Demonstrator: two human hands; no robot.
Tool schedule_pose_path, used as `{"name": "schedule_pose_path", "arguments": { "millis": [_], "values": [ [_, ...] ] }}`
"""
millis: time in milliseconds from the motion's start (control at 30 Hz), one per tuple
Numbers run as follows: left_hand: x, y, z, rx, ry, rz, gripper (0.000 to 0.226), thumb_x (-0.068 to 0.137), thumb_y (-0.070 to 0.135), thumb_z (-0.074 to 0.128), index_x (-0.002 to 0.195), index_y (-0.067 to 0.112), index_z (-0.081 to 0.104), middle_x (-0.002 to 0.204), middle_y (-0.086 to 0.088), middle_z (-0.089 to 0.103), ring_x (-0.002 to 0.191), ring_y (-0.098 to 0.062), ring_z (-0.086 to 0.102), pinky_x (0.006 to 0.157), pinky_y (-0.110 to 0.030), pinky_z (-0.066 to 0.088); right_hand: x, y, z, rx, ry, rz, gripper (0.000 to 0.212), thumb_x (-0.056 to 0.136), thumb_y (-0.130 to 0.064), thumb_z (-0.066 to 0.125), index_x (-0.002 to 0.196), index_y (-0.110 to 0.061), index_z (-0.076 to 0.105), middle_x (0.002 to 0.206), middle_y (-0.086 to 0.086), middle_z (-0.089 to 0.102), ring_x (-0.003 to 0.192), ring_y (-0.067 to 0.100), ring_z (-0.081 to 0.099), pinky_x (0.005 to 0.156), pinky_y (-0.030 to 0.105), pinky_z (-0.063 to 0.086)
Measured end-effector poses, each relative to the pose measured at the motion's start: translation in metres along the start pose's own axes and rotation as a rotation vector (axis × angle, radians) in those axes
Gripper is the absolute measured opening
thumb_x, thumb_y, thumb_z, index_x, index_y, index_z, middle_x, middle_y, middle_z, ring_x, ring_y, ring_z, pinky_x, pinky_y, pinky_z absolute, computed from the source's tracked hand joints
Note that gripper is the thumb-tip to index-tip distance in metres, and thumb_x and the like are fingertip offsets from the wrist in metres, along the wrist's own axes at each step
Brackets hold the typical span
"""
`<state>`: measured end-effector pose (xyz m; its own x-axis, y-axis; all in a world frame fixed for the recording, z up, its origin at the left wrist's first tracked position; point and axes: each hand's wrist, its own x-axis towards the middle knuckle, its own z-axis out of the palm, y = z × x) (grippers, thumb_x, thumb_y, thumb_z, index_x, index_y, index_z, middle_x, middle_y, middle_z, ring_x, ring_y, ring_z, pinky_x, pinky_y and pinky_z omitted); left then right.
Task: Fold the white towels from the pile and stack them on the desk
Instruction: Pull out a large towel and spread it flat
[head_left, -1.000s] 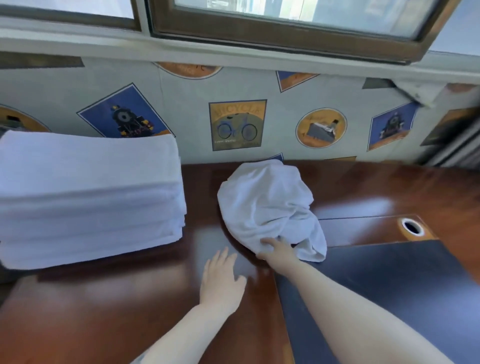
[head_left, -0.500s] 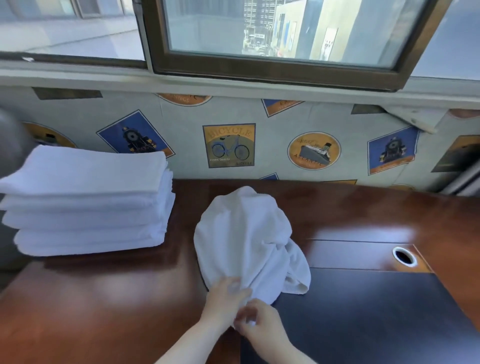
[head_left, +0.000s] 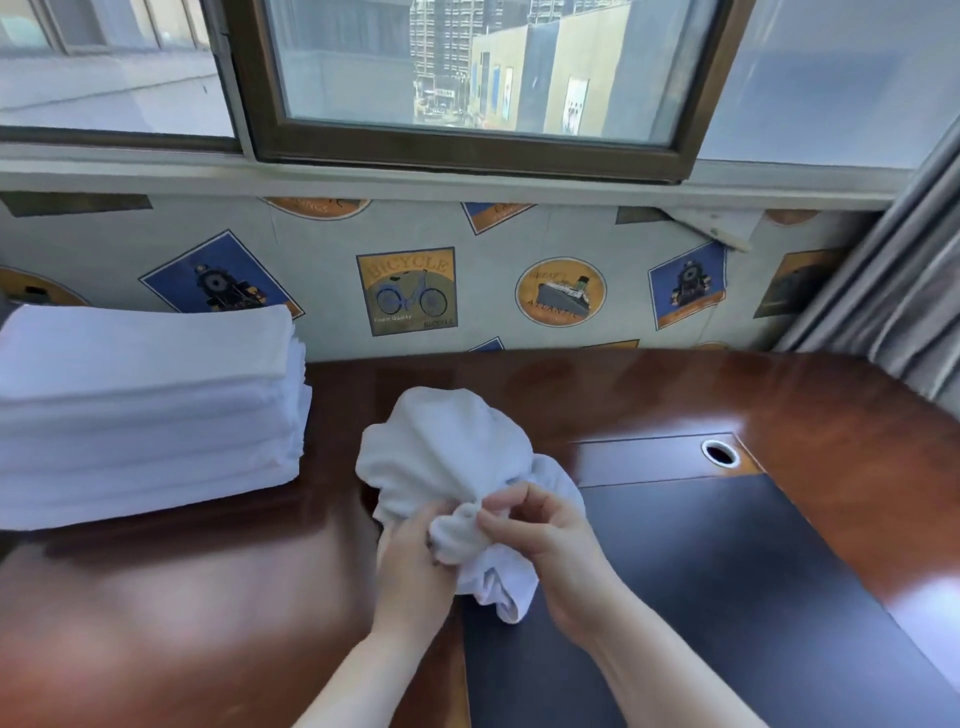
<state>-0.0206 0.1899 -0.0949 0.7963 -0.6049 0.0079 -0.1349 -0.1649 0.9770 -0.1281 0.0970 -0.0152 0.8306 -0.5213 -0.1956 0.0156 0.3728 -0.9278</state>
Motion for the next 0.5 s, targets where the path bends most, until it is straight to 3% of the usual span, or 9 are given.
{"name": "schedule_pose_path", "arguments": {
  "millis": [67, 133, 267, 367, 500],
  "values": [
    [0.005, 0.009, 0.000, -0.101, 0.008, -0.072, 0.021, 0.095, -0.003, 0.052, 0.079, 0.008, 0.058, 0.076, -0.010, 0.058, 0.075, -0.007, 0.058, 0.067, -0.014, 0.045, -0.010, -0.009, -0.003, -0.031, 0.023, -0.076, 0.011, 0.078, -0.006, 0.077, 0.079, -0.017, 0.073, 0.084, 0.002, 0.069, 0.087, 0.014, 0.069, 0.074, 0.018, 0.051],
    [0.003, 0.027, 0.003, -0.181, -0.025, -0.061, 0.025, 0.098, 0.001, 0.051, 0.083, 0.019, 0.061, 0.080, 0.001, 0.064, 0.086, -0.018, 0.060, 0.074, -0.020, 0.047, -0.017, -0.014, -0.009, -0.036, 0.077, -0.116, 0.018, 0.085, 0.000, 0.069, 0.093, -0.016, 0.073, 0.096, 0.003, 0.073, 0.096, 0.015, 0.069, 0.080, 0.024, 0.050],
    [0.001, 0.051, -0.006, -0.400, 0.069, -0.159, 0.026, 0.096, 0.040, 0.058, 0.094, 0.020, 0.074, 0.090, -0.001, 0.076, 0.087, -0.019, 0.073, 0.072, -0.034, 0.054, -0.017, -0.010, -0.025, -0.133, 0.264, -0.101, 0.040, 0.083, 0.010, 0.059, 0.109, -0.019, 0.067, 0.105, -0.002, 0.073, 0.103, 0.014, 0.066, 0.088, 0.026, 0.048],
    [-0.005, 0.063, -0.007, -0.522, -0.079, -0.306, 0.038, 0.092, 0.054, 0.057, 0.094, 0.022, 0.078, 0.096, -0.008, 0.076, 0.092, -0.024, 0.073, 0.074, -0.038, 0.057, -0.012, 0.007, -0.043, -0.268, 0.350, 0.063, 0.046, 0.084, 0.012, 0.049, 0.113, -0.021, 0.060, 0.117, -0.002, 0.065, 0.103, 0.014, 0.059, 0.096, 0.034, 0.045],
    [-0.026, 0.070, 0.018, -0.676, -0.089, -0.338, 0.040, 0.095, 0.051, 0.053, 0.083, 0.020, 0.076, 0.087, -0.008, 0.073, 0.084, -0.022, 0.072, 0.067, -0.032, 0.056, -0.021, 0.031, -0.080, -0.571, 0.098, 0.213, 0.067, 0.089, 0.001, 0.039, 0.139, -0.043, 0.031, 0.142, -0.008, 0.040, 0.119, 0.016, 0.044, 0.089, 0.030, 0.043]
  ]
}}
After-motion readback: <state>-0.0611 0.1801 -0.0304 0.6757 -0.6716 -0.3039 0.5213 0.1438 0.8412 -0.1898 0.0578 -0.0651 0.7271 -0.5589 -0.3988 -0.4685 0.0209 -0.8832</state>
